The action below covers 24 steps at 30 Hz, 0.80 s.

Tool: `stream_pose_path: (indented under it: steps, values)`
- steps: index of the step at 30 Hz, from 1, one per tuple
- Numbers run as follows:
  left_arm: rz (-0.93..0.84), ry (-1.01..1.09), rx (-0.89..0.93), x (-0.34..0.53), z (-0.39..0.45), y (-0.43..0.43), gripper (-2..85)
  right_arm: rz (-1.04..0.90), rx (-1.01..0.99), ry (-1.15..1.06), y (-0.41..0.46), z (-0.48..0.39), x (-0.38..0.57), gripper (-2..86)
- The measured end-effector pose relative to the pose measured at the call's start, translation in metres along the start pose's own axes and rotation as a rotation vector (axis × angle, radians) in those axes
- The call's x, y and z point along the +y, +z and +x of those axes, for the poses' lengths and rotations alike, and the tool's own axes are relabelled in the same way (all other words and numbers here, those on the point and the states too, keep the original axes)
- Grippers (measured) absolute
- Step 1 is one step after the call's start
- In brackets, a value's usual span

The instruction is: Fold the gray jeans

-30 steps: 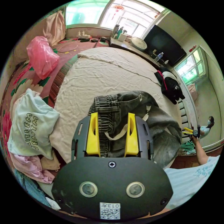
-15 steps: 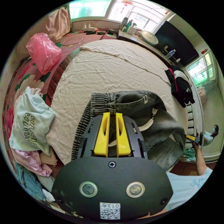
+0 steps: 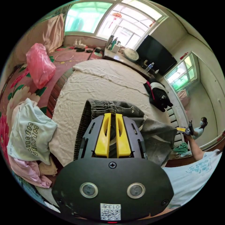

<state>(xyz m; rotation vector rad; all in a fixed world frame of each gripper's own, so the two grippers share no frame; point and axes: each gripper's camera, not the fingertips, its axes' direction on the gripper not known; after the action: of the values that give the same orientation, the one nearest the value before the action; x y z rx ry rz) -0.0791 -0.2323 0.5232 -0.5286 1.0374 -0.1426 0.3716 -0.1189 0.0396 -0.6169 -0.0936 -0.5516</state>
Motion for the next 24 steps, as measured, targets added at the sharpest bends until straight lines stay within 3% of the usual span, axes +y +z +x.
stream_pose_path:
  steps: [3,7,9,11,14,16,21,24]
  values:
    - [0.105,0.079,0.000,-0.001,0.012,-0.041,1.9,0.234,0.304,0.074,-0.072,0.003,0.015,1.0]
    - [0.180,0.032,0.008,-0.002,-0.010,-0.047,1.6,0.287,0.518,0.110,-0.059,-0.013,0.025,1.2]
    - [0.110,-0.027,-0.010,0.000,-0.029,-0.024,1.2,0.155,0.463,0.122,-0.006,-0.022,0.029,1.5]
    - [0.020,-0.277,0.010,0.013,-0.068,0.006,1.1,0.010,0.376,0.112,0.034,-0.032,0.035,1.9]
    - [0.074,-0.388,0.019,0.032,-0.093,0.000,3.5,-0.182,0.159,0.133,0.065,-0.034,0.053,3.8]
    - [0.042,-0.367,-0.027,0.031,-0.096,-0.010,6.7,-0.158,0.106,0.217,0.054,-0.020,0.070,5.5]
    - [-0.117,-0.185,-0.223,-0.011,-0.074,-0.007,13.3,0.046,-0.028,0.664,0.017,0.075,0.106,10.7]
    - [-0.199,-0.105,-0.255,-0.038,-0.053,0.027,14.8,0.063,-0.089,0.743,0.037,0.109,0.095,13.2]
